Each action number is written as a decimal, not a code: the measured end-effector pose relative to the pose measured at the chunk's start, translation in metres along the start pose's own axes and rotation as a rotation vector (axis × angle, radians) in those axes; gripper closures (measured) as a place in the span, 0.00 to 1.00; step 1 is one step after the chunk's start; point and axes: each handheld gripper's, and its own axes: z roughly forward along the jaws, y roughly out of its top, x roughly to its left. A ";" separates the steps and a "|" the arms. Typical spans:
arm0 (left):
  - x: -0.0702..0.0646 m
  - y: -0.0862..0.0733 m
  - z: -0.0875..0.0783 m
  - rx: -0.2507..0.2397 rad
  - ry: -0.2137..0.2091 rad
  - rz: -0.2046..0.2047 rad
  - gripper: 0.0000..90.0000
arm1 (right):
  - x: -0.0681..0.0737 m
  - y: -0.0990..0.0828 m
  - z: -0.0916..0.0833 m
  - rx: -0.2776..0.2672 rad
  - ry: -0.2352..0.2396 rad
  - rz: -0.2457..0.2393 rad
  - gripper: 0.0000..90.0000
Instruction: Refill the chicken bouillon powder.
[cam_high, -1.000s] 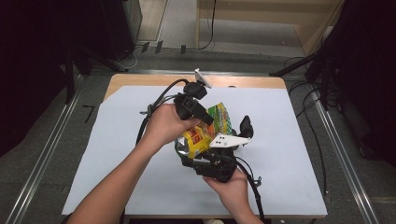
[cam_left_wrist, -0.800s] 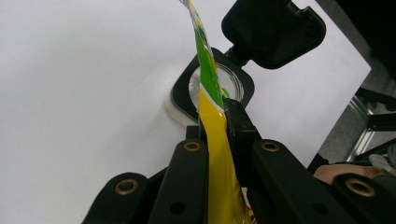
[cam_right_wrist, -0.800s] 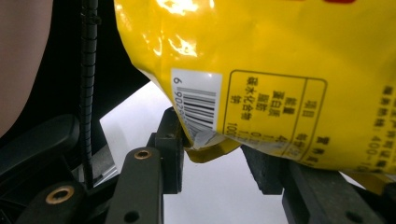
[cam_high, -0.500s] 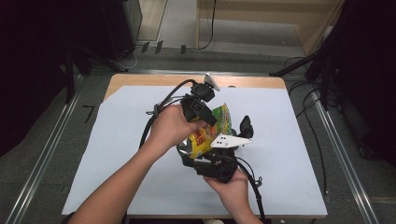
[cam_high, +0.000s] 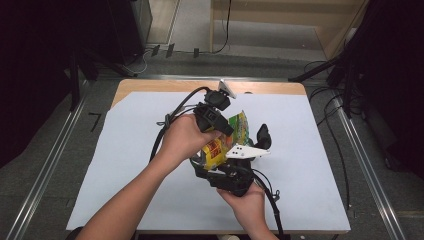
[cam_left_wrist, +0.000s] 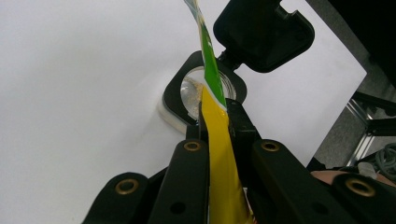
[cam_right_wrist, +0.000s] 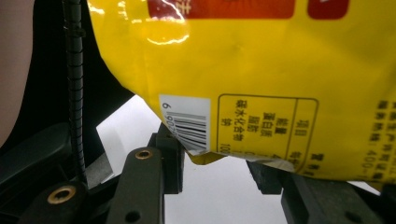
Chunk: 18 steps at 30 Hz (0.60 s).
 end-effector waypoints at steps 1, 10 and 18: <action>0.000 0.000 0.000 -0.001 -0.001 0.000 0.98 | 0.000 0.000 0.000 0.002 -0.002 0.000 0.70; 0.005 -0.001 -0.001 -0.010 -0.006 0.001 0.97 | 0.000 0.000 0.000 0.006 0.007 -0.004 0.71; 0.005 -0.002 -0.001 -0.009 -0.006 -0.001 0.97 | 0.000 0.001 0.000 0.007 0.008 -0.009 0.70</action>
